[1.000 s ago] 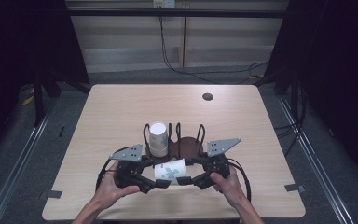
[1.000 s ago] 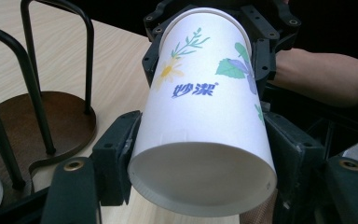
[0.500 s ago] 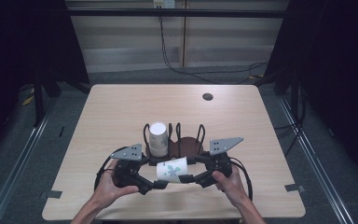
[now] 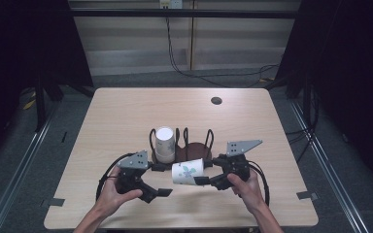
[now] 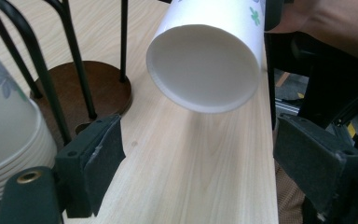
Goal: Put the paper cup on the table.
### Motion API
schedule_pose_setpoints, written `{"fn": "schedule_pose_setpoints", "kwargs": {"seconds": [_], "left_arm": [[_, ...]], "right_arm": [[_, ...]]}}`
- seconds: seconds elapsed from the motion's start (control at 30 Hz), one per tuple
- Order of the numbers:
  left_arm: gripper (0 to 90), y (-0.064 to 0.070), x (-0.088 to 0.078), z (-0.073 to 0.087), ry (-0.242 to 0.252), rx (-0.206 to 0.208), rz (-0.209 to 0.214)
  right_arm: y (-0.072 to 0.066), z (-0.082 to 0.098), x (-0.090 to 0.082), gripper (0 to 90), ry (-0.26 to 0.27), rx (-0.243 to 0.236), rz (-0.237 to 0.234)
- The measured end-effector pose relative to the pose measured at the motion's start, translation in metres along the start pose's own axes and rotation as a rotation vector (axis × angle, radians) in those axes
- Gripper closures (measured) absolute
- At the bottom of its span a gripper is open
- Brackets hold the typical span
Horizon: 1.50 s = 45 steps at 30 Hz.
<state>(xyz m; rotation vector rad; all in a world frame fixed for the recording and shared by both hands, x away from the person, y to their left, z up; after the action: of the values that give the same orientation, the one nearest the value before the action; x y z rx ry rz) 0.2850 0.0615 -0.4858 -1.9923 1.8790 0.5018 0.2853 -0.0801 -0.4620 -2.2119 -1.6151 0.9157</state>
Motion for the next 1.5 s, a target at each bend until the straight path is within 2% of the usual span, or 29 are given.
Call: {"fn": "schedule_pose_setpoints", "kwargs": {"seconds": [0.23, 0.33, 0.43, 0.63, 0.73, 0.77, 0.83, 1.07, 1.2, 1.33, 1.4, 1.5], "left_arm": [[16.1, -0.003, -0.002, 0.008, -0.02, -0.006, -0.004], [16.1, -0.005, -0.004, 0.009, -0.01, -0.018, -0.011], [16.1, -0.008, -0.006, 0.012, -0.022, -0.014, -0.037], [16.1, -0.014, -0.012, 0.019, -0.029, -0.043, -0.077], [16.2, -0.011, -0.014, 0.029, -0.072, -0.037, -0.073], [16.2, -0.011, -0.016, 0.031, -0.079, -0.032, -0.084], [16.2, -0.013, -0.019, 0.031, -0.064, -0.036, -0.104], [16.2, -0.017, -0.027, 0.027, -0.035, -0.04, -0.12], [16.1, -0.018, -0.029, 0.029, -0.036, -0.047, -0.13], [16.1, -0.018, -0.028, 0.032, -0.044, -0.05, -0.12], [16.1, -0.017, -0.028, 0.03, -0.013, -0.075, -0.099], [16.2, -0.022, -0.031, 0.032, -0.018, -0.079, -0.129]], "right_arm": [[0.006, 0.005, -0.004, 34.1, -0.036, 0.005, 0.053], [0.009, 0.01, -0.006, 34.1, -0.079, -0.003, 0.11], [0.008, 0.012, -0.007, 34.1, -0.091, -0.003, 0.117], [0.012, 0.011, -0.015, 34.1, -0.092, 0.016, 0.138], [0.015, 0.013, -0.019, 34.1, -0.093, 0.027, 0.154], [0.017, 0.013, -0.019, 34.1, -0.096, 0.026, 0.161], [0.018, 0.014, -0.021, 34.1, -0.1, 0.027, 0.171], [0.022, 0.015, -0.032, 34.1, -0.097, 0.035, 0.199], [0.027, 0.015, -0.043, 34.1, -0.098, 0.044, 0.228], [0.032, 0.013, -0.053, 34.1, -0.095, 0.054, 0.257], [0.034, 0.011, -0.058, 34.1, -0.099, 0.06, 0.271], [0.037, 0.008, -0.064, 34.1, -0.122, 0.056, 0.302]]}}
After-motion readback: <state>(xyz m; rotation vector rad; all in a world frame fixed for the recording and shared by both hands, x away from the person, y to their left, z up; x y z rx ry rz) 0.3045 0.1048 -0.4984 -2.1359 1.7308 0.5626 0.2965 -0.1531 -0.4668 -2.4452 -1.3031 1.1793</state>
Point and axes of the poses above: each handheld gripper's, and its own axes: x roughly forward along the jaws, z roughly out of its underside, y roughly to its right, the point moved 10 cm from there along x, roughly forward along the jaws, and after that the axes turned 14 degrees about x, right-handed, at the moved point
